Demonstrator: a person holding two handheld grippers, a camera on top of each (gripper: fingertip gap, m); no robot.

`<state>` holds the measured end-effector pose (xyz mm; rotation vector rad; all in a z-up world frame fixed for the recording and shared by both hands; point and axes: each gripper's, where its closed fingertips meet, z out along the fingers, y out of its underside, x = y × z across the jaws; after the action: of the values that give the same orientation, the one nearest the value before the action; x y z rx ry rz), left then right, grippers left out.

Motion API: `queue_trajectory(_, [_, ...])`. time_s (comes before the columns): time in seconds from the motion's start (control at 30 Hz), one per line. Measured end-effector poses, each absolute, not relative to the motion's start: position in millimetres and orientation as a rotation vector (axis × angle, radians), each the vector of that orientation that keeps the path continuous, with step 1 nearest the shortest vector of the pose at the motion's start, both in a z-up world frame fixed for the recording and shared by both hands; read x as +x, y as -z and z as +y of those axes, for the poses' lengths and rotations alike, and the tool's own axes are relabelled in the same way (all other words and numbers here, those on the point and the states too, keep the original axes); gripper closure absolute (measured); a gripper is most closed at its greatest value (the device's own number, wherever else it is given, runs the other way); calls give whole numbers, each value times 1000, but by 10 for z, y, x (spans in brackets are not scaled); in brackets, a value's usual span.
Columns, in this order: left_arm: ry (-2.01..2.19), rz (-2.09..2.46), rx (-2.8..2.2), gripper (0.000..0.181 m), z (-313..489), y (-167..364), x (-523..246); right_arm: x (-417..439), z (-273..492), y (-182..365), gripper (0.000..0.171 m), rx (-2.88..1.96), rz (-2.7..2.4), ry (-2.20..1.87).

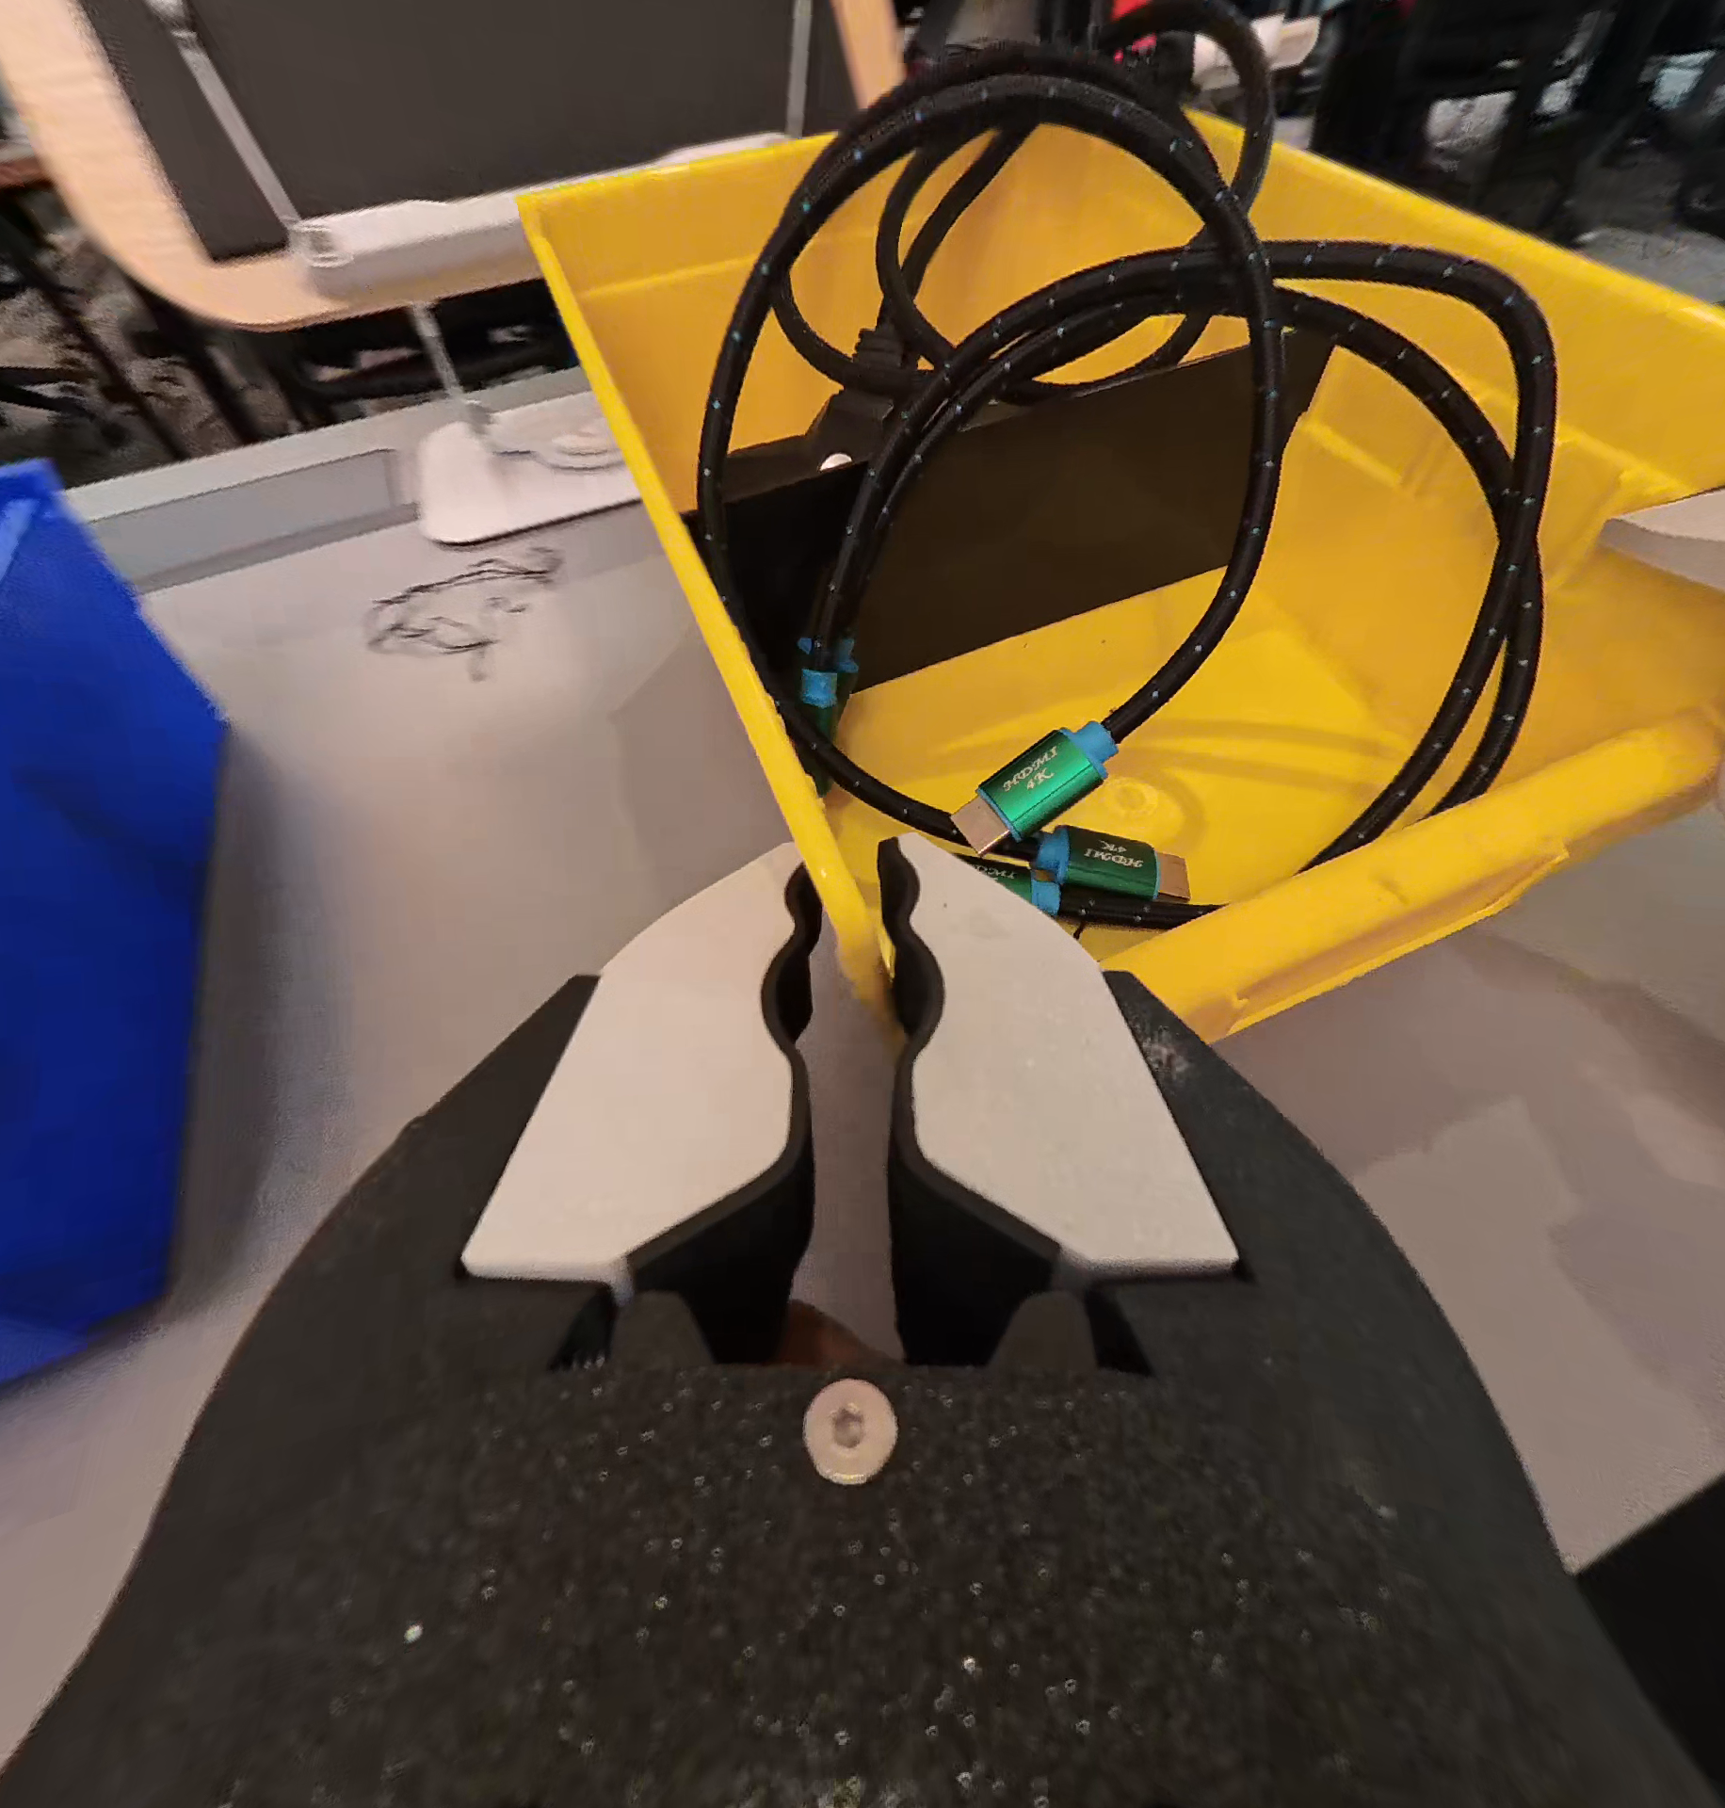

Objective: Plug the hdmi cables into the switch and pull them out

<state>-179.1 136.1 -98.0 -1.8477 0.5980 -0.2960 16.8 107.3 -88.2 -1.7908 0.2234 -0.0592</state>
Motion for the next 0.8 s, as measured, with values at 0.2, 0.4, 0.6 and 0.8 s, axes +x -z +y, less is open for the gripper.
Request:
queue_trajectory(0.2, [216, 498, -1914, 171, 1426, 1021, -2505, -550, 1362, 872, 167, -1780, 94, 36])
queue_trajectory(0.4, [173, 501, -1942, 172, 1519, 1197, -2771, -836, 1428, 1060, 167, -1832, 11, 39])
queue_trajectory(0.6, [375, 459, -1975, 161, 1374, 1038, -2870, -907, 1422, 1142, 156, -1864, -81, -82])
queue_trajectory(0.8, [664, 205, -1829, 154, 1113, 311, -3977, -745, 1158, 927, 140, -1698, -333, -62])
